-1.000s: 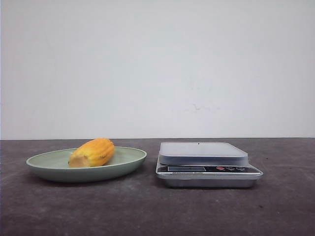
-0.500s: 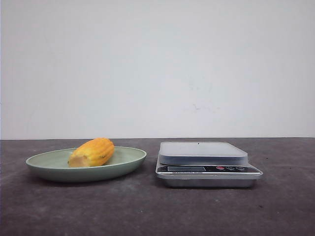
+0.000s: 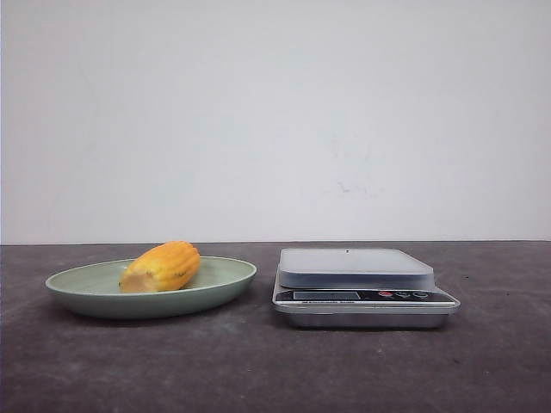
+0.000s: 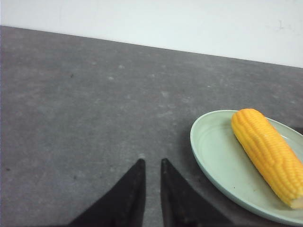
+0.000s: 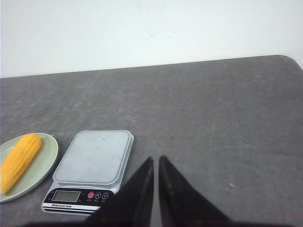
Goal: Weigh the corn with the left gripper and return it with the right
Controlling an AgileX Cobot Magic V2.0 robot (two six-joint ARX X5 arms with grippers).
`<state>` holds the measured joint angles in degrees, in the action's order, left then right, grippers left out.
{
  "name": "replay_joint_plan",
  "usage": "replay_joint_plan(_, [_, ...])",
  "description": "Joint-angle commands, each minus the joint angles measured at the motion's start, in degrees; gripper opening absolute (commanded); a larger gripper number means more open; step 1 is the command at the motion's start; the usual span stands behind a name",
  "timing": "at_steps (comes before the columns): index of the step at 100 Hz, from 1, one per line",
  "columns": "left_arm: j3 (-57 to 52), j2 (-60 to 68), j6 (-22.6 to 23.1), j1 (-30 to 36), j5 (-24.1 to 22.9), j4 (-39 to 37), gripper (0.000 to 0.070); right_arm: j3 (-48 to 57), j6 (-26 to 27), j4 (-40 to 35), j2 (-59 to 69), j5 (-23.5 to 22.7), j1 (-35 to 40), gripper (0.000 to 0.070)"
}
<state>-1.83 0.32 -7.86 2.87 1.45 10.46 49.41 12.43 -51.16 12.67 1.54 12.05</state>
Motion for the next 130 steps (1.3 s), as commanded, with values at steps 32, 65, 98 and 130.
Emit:
replay_joint_plan(32, [1.03,-0.13,1.22,-0.02,0.07,0.26,0.0016,0.55,0.59,0.63,-0.09,0.02,0.13,0.0012])
replay_joint_plan(65, [1.03,-0.13,1.22,-0.02,0.04,0.26,0.0016,0.55,0.59,0.63,-0.09,0.02,0.13,0.0012])
replay_joint_plan(98, [1.03,-0.13,1.20,-0.02,0.04,0.26,0.0016,-3.04,-5.88,9.25,-1.66,0.39,-5.18,0.0012])
replay_joint_plan(130, [1.03,-0.13,1.20,-0.02,0.04,0.26,0.0016,-30.67,-6.84,32.02,-12.44,-0.68,-14.80,0.0012])
